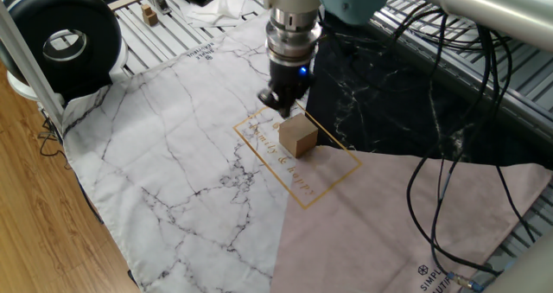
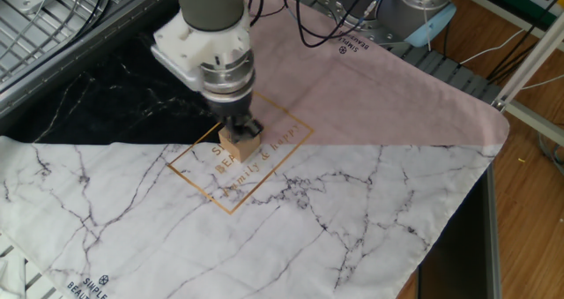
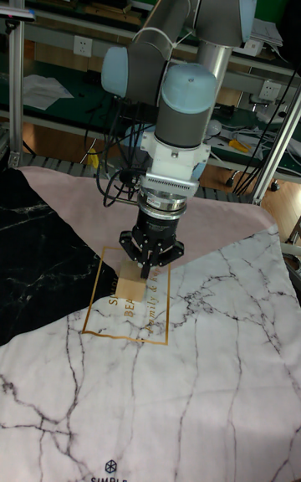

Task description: Approach and touch the side of the small block

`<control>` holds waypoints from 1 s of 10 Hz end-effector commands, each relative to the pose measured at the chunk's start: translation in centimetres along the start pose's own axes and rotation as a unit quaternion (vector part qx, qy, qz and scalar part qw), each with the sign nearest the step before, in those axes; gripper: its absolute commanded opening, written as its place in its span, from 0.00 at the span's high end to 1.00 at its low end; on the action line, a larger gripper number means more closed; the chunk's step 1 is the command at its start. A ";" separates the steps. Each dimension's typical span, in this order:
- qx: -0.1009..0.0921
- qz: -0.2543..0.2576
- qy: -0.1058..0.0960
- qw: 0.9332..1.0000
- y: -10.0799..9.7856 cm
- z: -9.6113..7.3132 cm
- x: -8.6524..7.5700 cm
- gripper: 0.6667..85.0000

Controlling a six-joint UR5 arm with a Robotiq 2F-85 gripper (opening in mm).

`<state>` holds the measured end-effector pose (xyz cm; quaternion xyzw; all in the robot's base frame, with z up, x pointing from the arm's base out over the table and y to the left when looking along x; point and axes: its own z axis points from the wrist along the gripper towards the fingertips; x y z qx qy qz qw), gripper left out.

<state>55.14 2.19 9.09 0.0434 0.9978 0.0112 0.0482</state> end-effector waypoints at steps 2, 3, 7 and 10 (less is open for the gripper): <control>0.001 -0.021 -0.029 0.999 -1.9 -2.7 -3.6 1.00; 0.005 -0.027 -0.030 0.999 -2.3 -3.4 -3.9 1.00; 0.008 -0.034 -0.059 0.998 -2.2 -4.6 -5.4 1.00; 0.003 -0.043 -0.056 0.998 -3.0 -5.1 -5.5 1.00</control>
